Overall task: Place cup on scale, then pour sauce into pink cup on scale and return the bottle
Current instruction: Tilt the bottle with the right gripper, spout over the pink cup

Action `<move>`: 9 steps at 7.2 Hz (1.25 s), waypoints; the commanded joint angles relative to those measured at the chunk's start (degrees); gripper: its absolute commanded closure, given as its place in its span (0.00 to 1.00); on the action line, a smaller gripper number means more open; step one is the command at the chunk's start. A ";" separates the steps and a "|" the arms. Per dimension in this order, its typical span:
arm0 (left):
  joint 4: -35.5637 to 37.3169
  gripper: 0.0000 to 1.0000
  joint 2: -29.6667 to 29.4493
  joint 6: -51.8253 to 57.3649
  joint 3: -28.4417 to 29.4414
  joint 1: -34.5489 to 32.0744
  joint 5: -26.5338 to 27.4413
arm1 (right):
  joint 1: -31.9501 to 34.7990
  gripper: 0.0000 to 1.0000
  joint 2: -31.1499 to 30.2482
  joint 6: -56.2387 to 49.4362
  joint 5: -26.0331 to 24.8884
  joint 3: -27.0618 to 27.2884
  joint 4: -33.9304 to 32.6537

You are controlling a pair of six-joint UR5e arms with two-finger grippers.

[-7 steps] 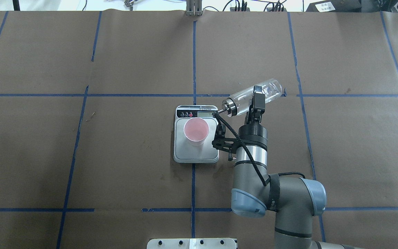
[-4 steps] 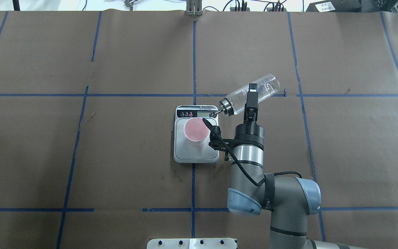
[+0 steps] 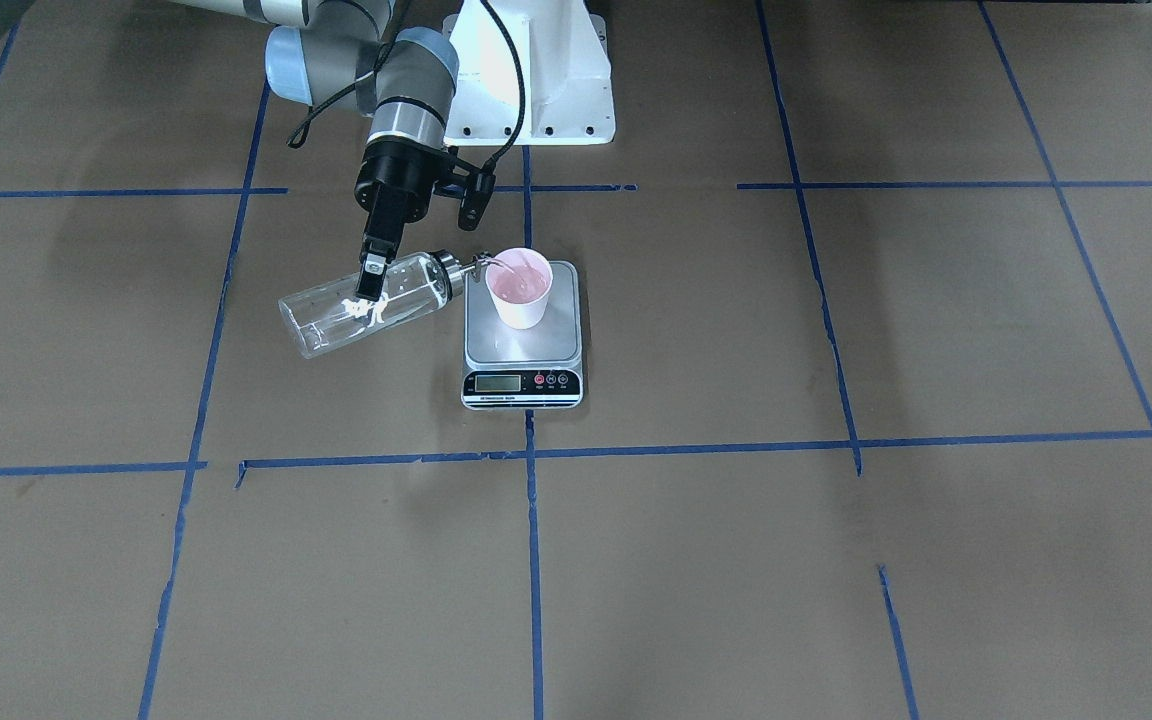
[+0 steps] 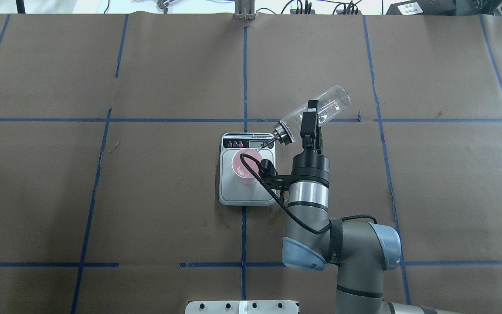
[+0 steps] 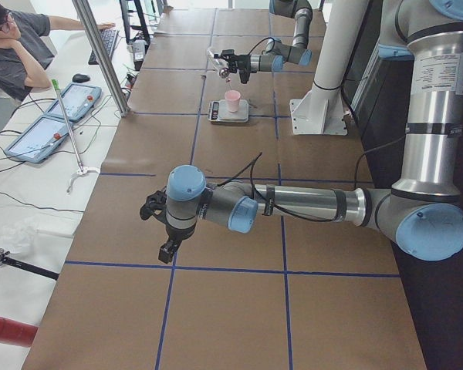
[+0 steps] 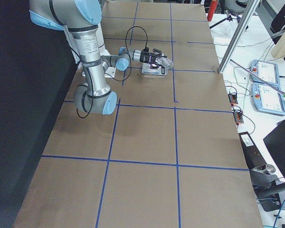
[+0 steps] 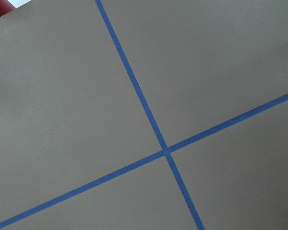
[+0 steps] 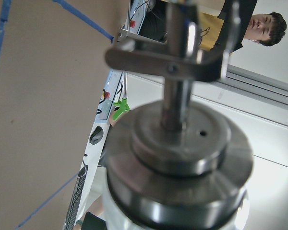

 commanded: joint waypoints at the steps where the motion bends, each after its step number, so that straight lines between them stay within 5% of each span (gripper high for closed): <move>1: 0.00 0.00 -0.09 -0.07 0.04 -0.06 0.00 | 0.00 1.00 0.54 -2.95 -0.90 -0.03 0.00; 9: 0.00 0.00 -0.79 -0.42 -0.14 -0.24 0.00 | 0.26 1.00 0.63 -5.78 -2.66 -0.03 0.70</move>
